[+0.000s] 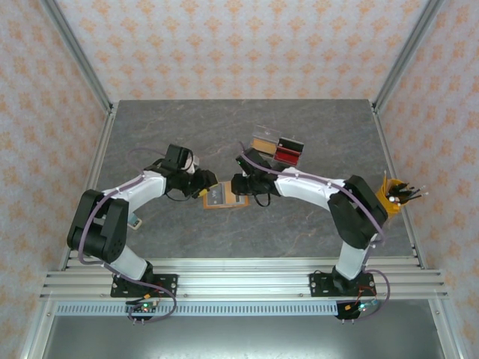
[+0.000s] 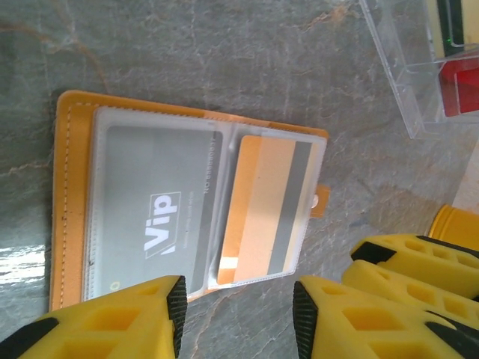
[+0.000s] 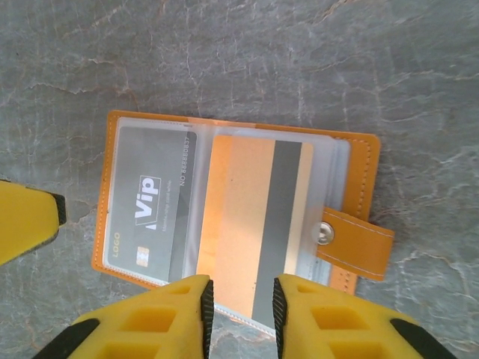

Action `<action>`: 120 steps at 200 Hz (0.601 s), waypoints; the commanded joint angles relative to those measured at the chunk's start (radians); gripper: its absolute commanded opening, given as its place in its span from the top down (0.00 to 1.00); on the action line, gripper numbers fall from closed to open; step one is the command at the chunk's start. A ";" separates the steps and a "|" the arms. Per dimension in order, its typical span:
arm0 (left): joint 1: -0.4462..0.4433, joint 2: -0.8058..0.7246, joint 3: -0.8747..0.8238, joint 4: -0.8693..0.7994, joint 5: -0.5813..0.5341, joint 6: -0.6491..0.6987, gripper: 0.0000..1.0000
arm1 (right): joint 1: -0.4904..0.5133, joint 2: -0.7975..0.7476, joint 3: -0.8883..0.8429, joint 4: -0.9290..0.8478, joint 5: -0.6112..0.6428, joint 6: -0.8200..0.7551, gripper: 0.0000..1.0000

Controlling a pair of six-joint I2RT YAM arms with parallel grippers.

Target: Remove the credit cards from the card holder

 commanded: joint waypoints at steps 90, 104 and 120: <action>-0.061 0.114 0.044 0.058 0.040 -0.002 0.66 | -0.002 0.152 0.107 -0.140 0.026 0.048 0.76; -0.069 0.135 0.057 0.062 0.049 0.002 0.67 | -0.002 0.161 0.111 -0.148 0.024 0.050 0.76; -0.078 0.161 0.072 0.060 0.049 0.011 0.69 | -0.002 0.170 0.115 -0.157 0.024 0.050 0.76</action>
